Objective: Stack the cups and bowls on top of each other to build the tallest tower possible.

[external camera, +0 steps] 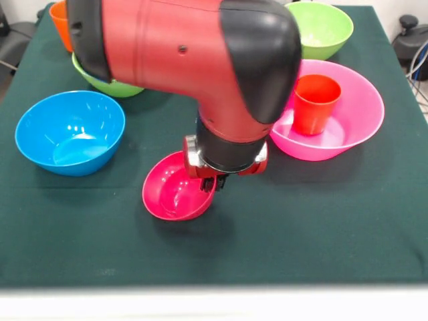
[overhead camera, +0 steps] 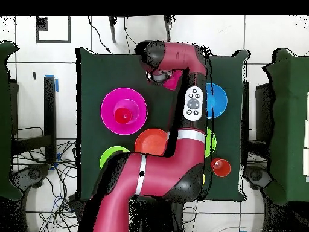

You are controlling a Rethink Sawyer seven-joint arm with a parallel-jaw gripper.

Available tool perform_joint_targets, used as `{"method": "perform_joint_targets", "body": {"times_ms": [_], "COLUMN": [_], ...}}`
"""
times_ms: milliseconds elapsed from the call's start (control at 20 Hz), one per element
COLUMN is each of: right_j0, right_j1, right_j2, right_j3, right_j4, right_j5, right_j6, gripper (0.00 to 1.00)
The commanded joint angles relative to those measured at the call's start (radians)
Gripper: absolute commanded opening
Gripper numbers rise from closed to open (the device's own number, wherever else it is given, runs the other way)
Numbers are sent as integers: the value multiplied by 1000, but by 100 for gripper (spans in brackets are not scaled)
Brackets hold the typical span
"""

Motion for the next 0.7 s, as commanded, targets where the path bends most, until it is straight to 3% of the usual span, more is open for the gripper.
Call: {"method": "perform_joint_targets", "body": {"times_ms": [50, 500, 700], "right_j0": [72, 121, 136], "right_j1": [56, 113, 118], "right_j2": [-21, -74, -117], "right_j3": [-58, -243, -266], "right_j4": [-94, -109, -114], "right_j5": [81, 207, 203], "right_j6": [58, 75, 74], "gripper": [0, 0, 0]}}
